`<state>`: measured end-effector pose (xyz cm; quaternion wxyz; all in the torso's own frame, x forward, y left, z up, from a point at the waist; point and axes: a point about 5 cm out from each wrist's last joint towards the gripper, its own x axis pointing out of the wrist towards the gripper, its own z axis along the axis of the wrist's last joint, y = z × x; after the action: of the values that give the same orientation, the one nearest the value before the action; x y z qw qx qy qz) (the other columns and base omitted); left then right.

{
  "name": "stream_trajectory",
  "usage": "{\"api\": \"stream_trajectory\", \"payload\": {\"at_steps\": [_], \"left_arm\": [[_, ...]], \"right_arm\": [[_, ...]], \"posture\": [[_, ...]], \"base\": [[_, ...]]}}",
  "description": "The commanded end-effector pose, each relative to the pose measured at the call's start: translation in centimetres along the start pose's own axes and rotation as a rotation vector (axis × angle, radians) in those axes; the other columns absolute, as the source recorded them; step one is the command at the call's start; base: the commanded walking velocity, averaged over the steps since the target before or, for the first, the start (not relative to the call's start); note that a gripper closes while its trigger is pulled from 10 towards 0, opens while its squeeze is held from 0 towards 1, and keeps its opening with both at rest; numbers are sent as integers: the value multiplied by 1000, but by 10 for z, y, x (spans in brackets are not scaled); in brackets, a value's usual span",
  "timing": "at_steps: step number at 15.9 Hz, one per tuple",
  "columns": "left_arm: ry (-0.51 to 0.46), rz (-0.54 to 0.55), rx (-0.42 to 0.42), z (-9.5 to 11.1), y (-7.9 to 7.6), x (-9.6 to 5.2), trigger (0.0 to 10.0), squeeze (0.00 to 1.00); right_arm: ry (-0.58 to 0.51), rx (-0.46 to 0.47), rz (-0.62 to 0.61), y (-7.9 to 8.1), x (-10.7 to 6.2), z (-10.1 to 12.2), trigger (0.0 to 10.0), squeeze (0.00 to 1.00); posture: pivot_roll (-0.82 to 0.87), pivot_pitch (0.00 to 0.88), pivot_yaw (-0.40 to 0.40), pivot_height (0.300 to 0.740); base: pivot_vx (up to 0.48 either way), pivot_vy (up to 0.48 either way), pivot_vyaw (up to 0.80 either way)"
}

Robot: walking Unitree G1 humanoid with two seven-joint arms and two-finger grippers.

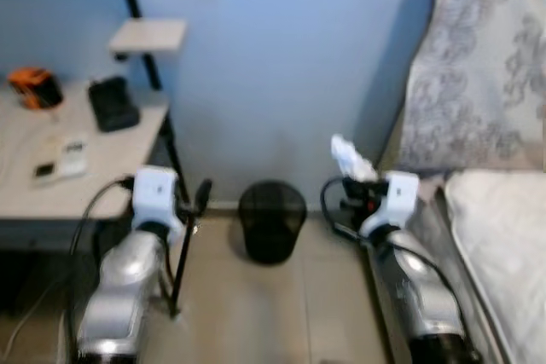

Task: Clean up the room

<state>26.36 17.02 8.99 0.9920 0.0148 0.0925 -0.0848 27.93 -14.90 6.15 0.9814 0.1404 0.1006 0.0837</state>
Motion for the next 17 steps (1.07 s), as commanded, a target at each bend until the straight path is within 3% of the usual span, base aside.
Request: {"api": "stream_trajectory", "payload": {"at_steps": [1,9,13,17], "left_arm": [[-10,16,18,4,6,1,10000,0],[5,4,32,2,8,-1,10000,0],[4,2,34,2,7,0,10000,0],[15,8,47,-1,9,-1,10000,0]], "right_arm": [[2,-6,-8,2,2,1,10000,0],[-6,-14,-3,3,7,4,10000,0],[10,-16,-12,0,6,2,10000,0],[24,-44,-28,-7,4,0,10000,0]], "posture": [[8,0,-7,740],[16,0,-12,740],[10,0,-10,740],[10,0,-11,740]], "base": [[371,0,-519],[370,0,0],[370,0,-800],[356,0,0]]}}
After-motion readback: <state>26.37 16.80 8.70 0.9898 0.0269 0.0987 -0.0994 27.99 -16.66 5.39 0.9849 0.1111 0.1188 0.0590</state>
